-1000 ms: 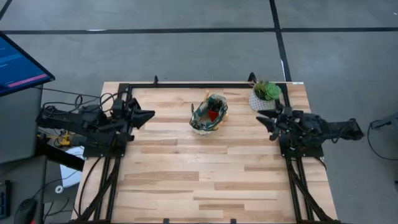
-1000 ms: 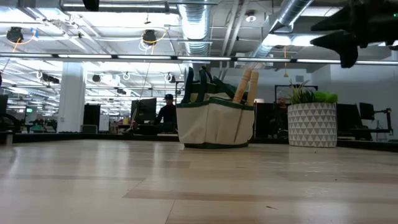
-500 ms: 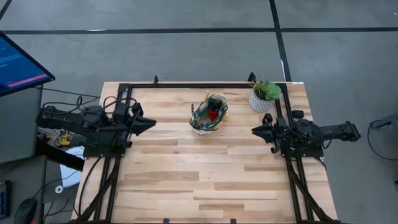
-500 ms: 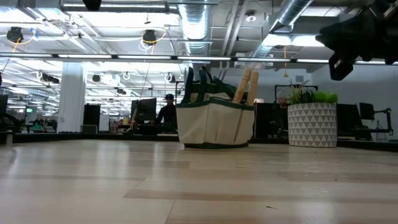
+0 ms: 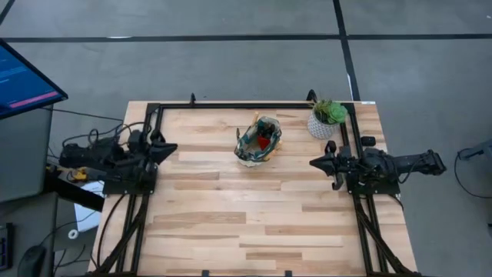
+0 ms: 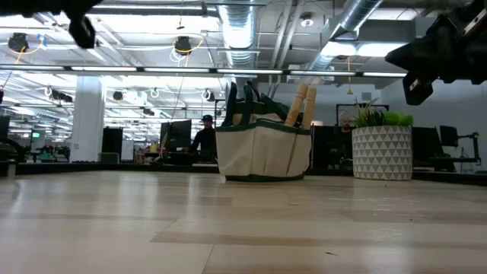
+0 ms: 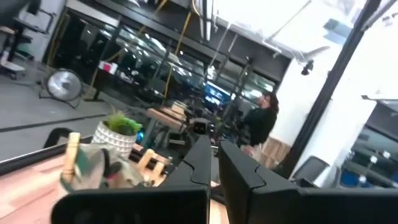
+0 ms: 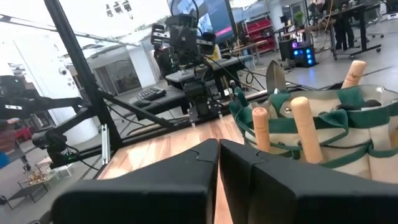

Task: Pick & Place Garden tools in Gardening bag
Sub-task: Return to Home Position

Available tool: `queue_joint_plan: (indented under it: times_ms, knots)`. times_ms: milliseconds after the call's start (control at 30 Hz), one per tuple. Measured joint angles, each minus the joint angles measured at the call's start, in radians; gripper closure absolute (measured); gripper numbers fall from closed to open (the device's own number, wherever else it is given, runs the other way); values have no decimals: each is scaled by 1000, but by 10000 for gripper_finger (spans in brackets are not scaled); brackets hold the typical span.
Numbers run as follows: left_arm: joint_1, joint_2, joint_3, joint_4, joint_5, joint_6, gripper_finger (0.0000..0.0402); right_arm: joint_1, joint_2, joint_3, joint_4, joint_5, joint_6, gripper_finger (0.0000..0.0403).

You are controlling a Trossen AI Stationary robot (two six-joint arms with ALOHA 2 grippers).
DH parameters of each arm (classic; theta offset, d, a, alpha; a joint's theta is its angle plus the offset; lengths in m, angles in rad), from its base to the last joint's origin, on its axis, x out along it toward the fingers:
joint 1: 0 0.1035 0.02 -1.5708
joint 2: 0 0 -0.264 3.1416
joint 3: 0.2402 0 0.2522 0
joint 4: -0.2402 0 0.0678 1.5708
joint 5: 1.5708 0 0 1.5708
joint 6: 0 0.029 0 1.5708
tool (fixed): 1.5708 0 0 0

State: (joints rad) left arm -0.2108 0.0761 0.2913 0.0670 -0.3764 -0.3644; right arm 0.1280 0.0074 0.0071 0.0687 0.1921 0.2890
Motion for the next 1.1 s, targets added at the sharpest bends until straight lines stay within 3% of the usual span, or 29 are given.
queue_joint_plan:
  times_ms: [67,167,367,633,1100]
  knots:
    - [0,-67,-58,2,-11,-5,400,0,0,0,-11,0,0,394]
    - [-1,-73,-125,-13,5,-25,400,0,-1,0,-13,0,0,393]
    - [-2,-52,-233,6,221,-4,400,0,-1,-1,-24,-4,0,392]
    - [-2,-61,-285,-16,333,122,400,0,-1,-1,-25,-8,0,389]
    - [-2,7,-284,-13,336,118,400,0,-1,-2,-25,-8,0,387]
